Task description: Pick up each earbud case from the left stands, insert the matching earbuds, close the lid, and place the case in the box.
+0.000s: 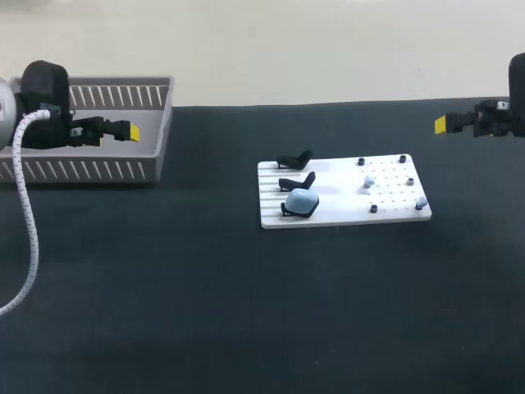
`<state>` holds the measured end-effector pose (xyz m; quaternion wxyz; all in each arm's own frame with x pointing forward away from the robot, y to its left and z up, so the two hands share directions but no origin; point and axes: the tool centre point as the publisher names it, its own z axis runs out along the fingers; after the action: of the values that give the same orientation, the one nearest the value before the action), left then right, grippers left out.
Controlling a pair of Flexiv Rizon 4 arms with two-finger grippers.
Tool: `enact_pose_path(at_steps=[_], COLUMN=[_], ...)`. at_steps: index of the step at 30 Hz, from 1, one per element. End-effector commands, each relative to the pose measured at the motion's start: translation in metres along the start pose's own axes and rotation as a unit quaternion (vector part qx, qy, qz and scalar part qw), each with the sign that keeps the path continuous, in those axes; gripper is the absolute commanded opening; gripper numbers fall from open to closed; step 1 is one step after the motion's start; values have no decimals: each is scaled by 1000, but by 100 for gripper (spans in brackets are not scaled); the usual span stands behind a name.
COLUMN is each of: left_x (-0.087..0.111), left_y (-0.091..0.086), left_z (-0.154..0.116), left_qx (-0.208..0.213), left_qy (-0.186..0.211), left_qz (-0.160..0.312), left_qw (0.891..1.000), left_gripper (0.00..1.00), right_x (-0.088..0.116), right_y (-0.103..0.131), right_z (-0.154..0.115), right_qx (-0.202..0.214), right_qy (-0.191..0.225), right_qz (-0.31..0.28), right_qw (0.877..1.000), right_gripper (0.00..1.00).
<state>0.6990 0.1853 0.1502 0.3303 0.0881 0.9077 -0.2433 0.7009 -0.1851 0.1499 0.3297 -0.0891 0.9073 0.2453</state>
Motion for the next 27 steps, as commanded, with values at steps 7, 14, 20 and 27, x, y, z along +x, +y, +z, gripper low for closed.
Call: enact_pose_path(at_steps=[7, 14, 20, 27], left_x=[-1, -1, -1, -3], left_y=[0, 0, 0, -13], left_z=[0, 0, 0, 1], left_qx=[-1, -1, -1, 31], left_qy=[1, 1, 1, -11], left_qz=[0, 0, 0, 37], left_qw=[1000, 1000, 1000, 999], left_gripper=[100, 100, 100, 100], right_x=[0, 0, 0, 0], right_y=[0, 0, 0, 0], right_z=[0, 0, 0, 0], right_qx=[-1, -1, -1, -1], right_qy=[0, 0, 0, 0], right_qz=[0, 0, 0, 0], right_qw=[1000, 1000, 1000, 1000], right_gripper=[100, 100, 100, 100])
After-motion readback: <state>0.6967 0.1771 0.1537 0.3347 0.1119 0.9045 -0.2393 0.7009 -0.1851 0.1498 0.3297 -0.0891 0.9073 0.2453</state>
